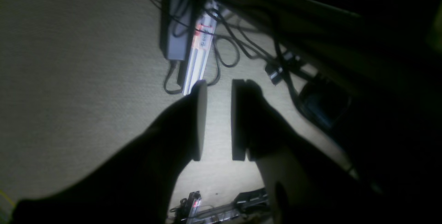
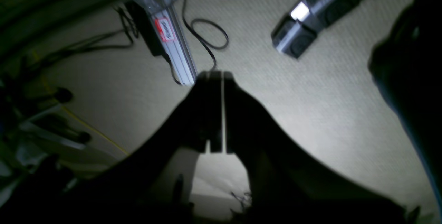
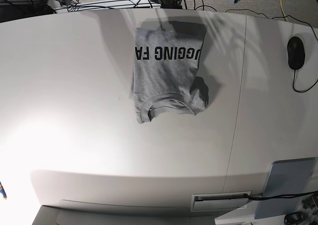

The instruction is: Fold the T-shirt properly

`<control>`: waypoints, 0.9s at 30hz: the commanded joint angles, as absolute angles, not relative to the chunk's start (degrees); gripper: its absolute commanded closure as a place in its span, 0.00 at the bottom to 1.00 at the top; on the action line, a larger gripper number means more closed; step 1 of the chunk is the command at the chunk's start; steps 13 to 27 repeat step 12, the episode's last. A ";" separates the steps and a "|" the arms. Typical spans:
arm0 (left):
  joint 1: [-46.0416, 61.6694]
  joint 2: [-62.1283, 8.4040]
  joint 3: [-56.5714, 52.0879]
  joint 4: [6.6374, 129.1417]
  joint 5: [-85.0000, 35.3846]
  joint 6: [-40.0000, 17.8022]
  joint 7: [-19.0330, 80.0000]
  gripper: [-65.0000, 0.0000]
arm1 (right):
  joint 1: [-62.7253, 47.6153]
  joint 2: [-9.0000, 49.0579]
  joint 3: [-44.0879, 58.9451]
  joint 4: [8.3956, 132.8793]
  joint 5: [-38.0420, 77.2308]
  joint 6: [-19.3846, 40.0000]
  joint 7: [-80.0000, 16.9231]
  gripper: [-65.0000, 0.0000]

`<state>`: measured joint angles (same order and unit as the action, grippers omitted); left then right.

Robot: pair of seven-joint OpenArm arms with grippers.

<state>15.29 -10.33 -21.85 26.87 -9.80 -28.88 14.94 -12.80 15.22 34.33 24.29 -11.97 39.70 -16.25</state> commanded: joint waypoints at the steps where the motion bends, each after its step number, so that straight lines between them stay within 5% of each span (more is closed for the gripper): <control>1: 14.52 -10.28 -21.93 26.20 -8.84 -28.27 14.96 0.78 | -12.21 15.86 34.46 24.53 -12.08 40.00 -17.10 0.98; 27: 10.33 -9.37 -21.93 21.06 -7.46 -24.86 12.32 0.78 | -8.86 15.90 34.46 24.53 -12.08 40.00 -19.42 0.98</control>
